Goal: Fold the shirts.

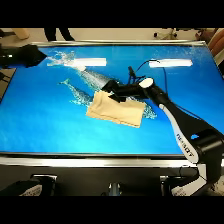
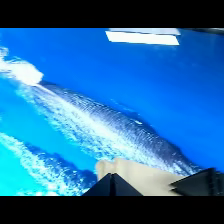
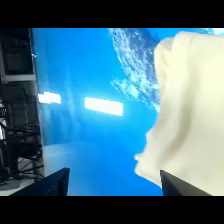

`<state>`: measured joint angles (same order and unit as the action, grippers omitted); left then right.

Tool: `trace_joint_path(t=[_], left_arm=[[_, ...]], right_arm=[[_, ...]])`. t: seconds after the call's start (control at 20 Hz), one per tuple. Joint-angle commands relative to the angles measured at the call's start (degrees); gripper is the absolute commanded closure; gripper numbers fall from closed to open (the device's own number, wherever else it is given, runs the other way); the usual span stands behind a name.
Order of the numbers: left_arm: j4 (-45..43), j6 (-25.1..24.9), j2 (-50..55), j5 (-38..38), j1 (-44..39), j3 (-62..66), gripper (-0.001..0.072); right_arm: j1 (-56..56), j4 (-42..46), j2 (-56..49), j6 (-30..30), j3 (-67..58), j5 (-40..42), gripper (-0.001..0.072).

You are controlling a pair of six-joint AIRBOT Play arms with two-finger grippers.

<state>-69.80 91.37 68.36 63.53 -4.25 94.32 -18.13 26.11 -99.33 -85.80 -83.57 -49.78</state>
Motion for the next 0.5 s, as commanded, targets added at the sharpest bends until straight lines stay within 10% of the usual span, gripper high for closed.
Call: trace_joint_path(t=[0.0, 0.2, 0.45], left_arm=[[-2.89, -0.92, -1.95, 1.53, 0.96, -2.58, 0.0677], [-2.51, -0.90, -1.60, 1.40, 0.92, -8.94, 0.0677], [-2.23, -0.70, -1.60, 0.00, -1.31, -11.34, 0.0677]], right_arm=[[9.49, 15.32, 3.50, -3.04, -0.04, -13.68, 0.0105], [21.62, 44.59, 4.98, -12.98, 4.00, -29.05, 0.0105], [20.57, 22.91, 1.90, -4.09, 15.30, -16.50, 0.0106]])
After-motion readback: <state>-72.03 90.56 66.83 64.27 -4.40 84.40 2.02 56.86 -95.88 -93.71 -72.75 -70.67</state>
